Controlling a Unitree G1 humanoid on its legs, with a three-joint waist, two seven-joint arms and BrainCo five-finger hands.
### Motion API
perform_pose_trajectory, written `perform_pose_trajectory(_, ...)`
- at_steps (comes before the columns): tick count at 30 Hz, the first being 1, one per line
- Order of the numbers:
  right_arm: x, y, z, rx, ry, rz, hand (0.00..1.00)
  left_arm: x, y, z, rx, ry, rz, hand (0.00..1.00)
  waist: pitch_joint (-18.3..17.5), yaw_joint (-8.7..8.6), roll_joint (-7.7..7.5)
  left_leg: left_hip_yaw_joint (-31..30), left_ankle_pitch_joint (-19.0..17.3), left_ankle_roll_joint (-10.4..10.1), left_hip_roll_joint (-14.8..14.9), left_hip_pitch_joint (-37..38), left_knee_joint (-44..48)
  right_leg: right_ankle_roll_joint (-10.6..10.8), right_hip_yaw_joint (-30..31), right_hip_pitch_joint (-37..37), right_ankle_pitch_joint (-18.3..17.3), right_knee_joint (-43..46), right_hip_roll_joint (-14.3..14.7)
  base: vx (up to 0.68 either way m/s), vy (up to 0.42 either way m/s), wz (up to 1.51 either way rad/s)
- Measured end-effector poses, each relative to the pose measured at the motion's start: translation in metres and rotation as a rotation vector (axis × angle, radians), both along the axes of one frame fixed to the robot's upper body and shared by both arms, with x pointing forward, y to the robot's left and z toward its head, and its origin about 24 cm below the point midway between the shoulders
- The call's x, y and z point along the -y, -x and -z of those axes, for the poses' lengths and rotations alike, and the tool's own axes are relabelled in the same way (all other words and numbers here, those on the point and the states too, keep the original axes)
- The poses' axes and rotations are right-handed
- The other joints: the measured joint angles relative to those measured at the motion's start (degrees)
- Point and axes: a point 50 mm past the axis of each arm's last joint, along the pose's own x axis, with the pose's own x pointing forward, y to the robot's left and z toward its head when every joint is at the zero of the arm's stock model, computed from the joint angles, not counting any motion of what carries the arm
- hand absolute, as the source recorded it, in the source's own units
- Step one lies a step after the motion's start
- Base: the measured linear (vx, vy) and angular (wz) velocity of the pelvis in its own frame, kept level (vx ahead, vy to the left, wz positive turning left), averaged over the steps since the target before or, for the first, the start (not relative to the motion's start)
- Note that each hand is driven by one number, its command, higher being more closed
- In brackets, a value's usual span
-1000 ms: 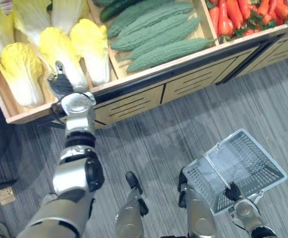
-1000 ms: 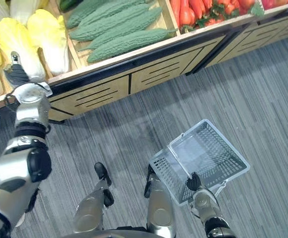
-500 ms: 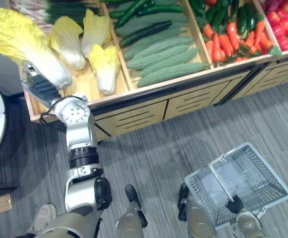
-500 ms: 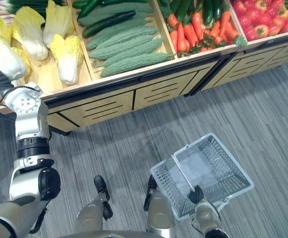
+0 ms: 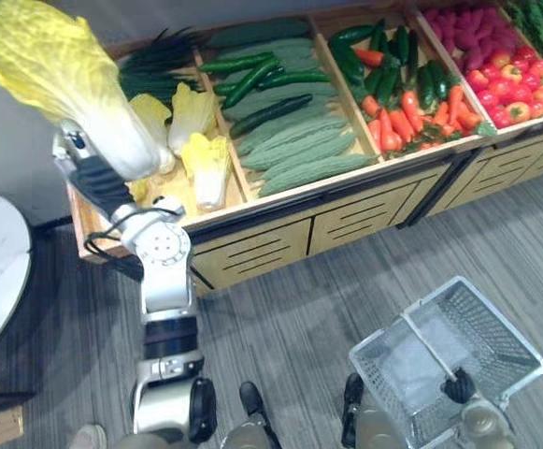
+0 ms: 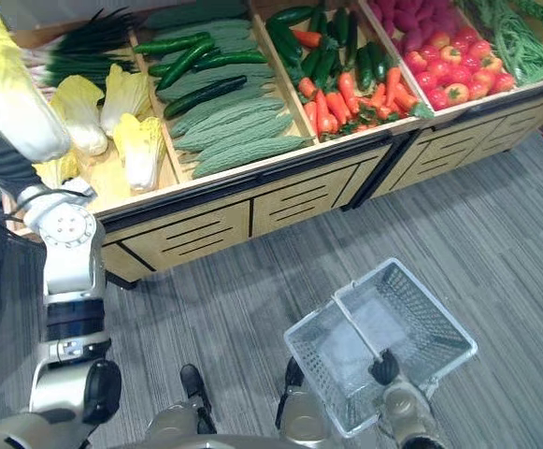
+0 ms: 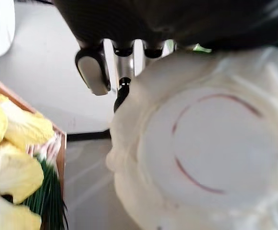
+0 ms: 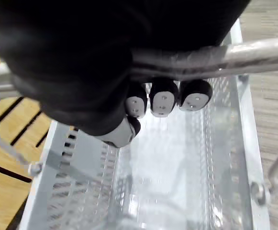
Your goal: Pick vegetable in the basket
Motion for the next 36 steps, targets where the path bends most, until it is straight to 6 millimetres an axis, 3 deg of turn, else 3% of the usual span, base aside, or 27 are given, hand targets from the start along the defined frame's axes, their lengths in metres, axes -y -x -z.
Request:
perform_pose_trajectory(5, 0.013, -0.043, -0.059, 0.166, 0.141, -0.227, 1.0, 0.016, 0.003, 0.015, -0.067, -0.081, 0.126, 1.0, -0.6, -1.39, 0.39, 6.8, -1.5, -0.4, 0.2, 4.0, 0.0, 0.7, 6.8, -0.1, 1.2, -1.3, 1.3, 0.02, -0.006, -0.68)
perform_pose_trajectory(10, 0.022, -0.06, -0.087, 0.212, 0.223, -0.316, 1.0, 0.036, 0.0, 0.02, -0.09, -0.126, 0.25, 1.0, -1.5, -1.79, 0.63, 11.6, -2.5, -0.7, -0.1, 6.1, 0.0, 1.1, 11.5, -0.5, 2.7, -2.9, 1.9, 0.02, -0.017, -0.53)
perform_pose_trajectory(12, 0.025, -0.068, -0.1, 0.227, 0.25, -0.337, 1.0, 0.044, -0.001, 0.024, -0.104, -0.142, 0.303, 1.0, -1.5, -2.95, 0.61, 13.3, -2.9, -0.7, -0.6, 7.0, 0.0, 1.4, 13.1, -0.7, 2.9, -2.9, 1.9, 0.02, -0.016, -0.32)
perform_pose_trajectory(22, 0.021, -0.076, -0.119, 0.271, 0.266, -0.399, 1.0, 0.09, -0.002, 0.037, -0.164, -0.225, 0.543, 1.0, -1.8, -4.16, 0.39, 15.9, -4.1, -0.8, -1.3, 8.7, 0.0, 1.9, 16.2, -1.0, 3.6, -3.0, 1.7, -0.01, -0.01, -0.18)
perform_pose_trajectory(29, 0.021, -0.084, -0.127, 0.303, 0.252, -0.375, 1.0, 0.133, 0.004, 0.048, -0.188, -0.233, 0.749, 1.0, -2.7, -3.59, 0.6, 16.8, -4.6, -0.7, -1.8, 8.9, -0.1, 2.2, 16.6, -1.0, 3.8, -3.0, 0.9, -0.03, 0.004, -0.03)
perform_pose_trajectory(36, 0.022, -0.092, -0.133, 0.317, 0.26, -0.337, 1.0, 0.168, 0.015, 0.053, -0.175, -0.229, 0.915, 1.0, -3.9, -1.63, 0.7, 16.7, -4.8, -0.9, -1.7, 8.9, -0.1, 2.2, 16.3, -1.0, 3.8, -2.7, 0.8, 0.0, -0.003, 0.02)
